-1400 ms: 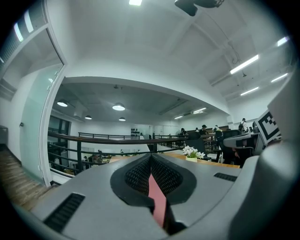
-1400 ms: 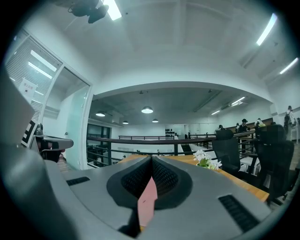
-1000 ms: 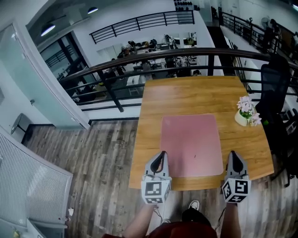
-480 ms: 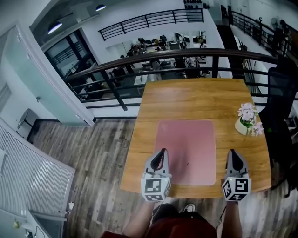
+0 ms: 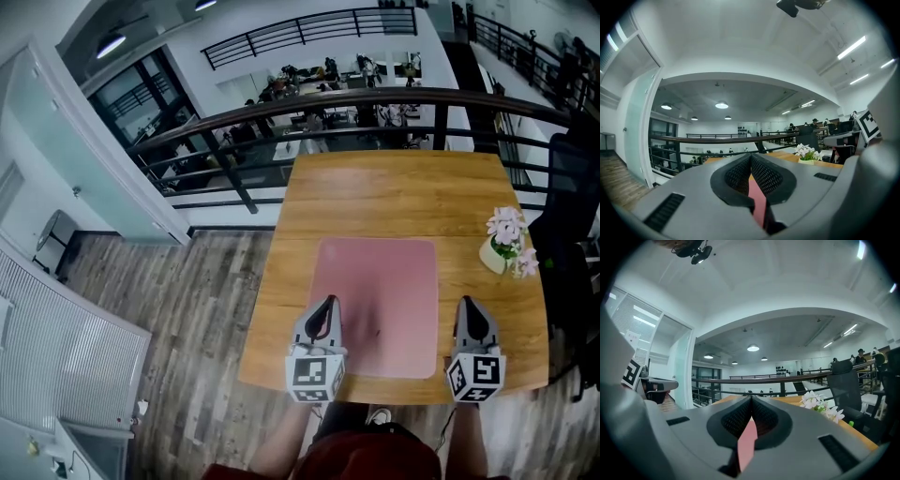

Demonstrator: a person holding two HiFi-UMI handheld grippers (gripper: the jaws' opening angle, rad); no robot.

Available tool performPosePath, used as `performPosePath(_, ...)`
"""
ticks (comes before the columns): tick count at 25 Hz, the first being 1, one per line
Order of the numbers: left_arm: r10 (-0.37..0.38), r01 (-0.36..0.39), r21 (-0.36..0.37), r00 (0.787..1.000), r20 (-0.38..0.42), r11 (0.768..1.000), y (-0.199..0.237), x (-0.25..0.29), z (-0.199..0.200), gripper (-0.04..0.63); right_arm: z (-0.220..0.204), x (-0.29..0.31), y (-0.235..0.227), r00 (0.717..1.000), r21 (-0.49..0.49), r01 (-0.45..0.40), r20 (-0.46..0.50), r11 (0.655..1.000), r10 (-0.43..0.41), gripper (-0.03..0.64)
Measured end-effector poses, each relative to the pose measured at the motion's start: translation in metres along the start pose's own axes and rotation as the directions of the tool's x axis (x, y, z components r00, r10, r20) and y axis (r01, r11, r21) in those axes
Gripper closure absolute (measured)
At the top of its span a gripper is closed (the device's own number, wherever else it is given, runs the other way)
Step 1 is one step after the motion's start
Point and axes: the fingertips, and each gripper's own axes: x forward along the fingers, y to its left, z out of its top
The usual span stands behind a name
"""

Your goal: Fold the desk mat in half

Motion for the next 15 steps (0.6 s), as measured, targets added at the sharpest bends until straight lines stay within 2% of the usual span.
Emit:
performPosePath(4, -0.007, 0.008, 0.04, 1.0, -0.021, 0.999, 0.007, 0.006, -0.015, 0.575, -0.009, 0.01, 0.004, 1.0, -0.035, -0.017, -0.023, 0.999, 0.016, 0.607)
performPosePath(8, -0.019, 0.026, 0.09, 0.996, -0.084, 0.996, 0.014, 0.01, -0.041, 0.574, -0.028, 0.018, 0.008, 0.998, -0.058, -0.03, -0.06, 0.998, 0.027, 0.606)
performPosePath(13, -0.059, 0.081, 0.117, 0.982, -0.181, 0.99, 0.015, 0.007, -0.075, 0.572, -0.062, 0.018, 0.021, 0.985, -0.1, -0.098, -0.153, 0.99, 0.082, 0.604)
performPosePath(15, -0.085, 0.115, 0.122, 0.97, -0.227, 0.986, 0.016, 0.003, -0.092, 0.565, -0.082, 0.017, 0.029, 0.972, -0.111, -0.136, -0.205, 0.984, 0.112, 0.567)
